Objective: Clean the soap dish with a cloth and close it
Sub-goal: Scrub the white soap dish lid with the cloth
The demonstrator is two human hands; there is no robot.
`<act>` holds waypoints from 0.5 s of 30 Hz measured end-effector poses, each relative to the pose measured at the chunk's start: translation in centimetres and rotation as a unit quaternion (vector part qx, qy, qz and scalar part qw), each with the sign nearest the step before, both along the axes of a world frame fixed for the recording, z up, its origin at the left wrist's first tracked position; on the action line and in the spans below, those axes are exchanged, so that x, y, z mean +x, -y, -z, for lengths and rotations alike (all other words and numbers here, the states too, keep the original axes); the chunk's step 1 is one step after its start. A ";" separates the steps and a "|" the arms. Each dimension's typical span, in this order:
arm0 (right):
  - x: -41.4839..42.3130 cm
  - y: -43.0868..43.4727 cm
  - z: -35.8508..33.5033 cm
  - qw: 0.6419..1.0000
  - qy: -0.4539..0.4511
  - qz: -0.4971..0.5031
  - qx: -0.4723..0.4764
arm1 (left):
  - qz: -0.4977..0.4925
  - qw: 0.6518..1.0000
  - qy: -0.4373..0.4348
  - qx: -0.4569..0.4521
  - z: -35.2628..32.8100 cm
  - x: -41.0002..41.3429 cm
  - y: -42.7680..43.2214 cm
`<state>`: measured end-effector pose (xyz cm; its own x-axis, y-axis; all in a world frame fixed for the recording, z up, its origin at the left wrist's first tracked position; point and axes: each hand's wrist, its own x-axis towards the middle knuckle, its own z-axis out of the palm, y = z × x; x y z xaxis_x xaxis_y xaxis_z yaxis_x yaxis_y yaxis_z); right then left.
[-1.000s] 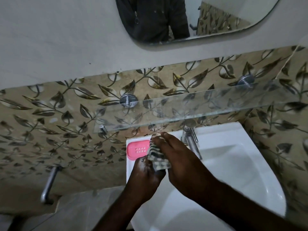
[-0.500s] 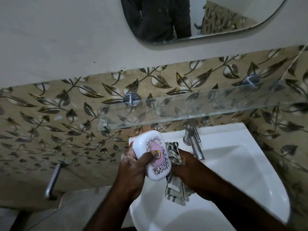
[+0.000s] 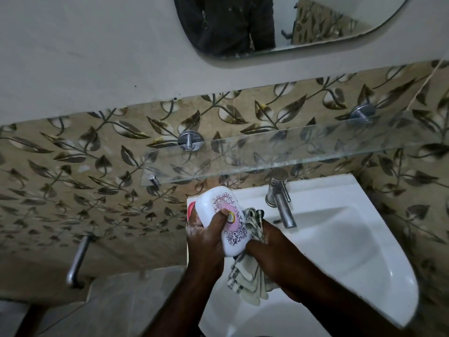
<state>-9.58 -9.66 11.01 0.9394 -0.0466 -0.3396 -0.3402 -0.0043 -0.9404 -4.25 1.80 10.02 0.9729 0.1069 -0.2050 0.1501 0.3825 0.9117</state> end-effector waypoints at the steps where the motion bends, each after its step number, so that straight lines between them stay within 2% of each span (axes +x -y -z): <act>1: -0.1 -0.2 0.0 1.000 -0.001 0.008 0.019 | -0.011 1.000 0.002 0.015 0.3 0.1 0.0; 7: -0.6 -0.8 -0.5 0.988 -0.039 0.014 0.148 | -0.054 0.983 0.049 0.166 1.5 0.2 0.5; 10: -0.9 -0.4 -0.7 0.982 -0.071 0.009 0.177 | -0.070 0.983 0.028 0.165 2.0 1.1 0.1; 13: -1.1 0.1 -1.0 0.974 -0.091 0.002 0.208 | -0.105 0.991 -0.071 0.049 1.9 2.4 -0.6; 15: -0.8 0.8 -1.3 0.982 -0.064 0.049 0.171 | -0.045 0.983 -0.152 -0.089 2.0 2.9 -0.9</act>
<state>-10.34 -10.43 12.33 0.8850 0.0023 -0.4656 -0.4380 0.3430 -0.8309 -1.35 2.71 8.05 0.8524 0.1264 -0.5074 0.3627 0.5560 0.7479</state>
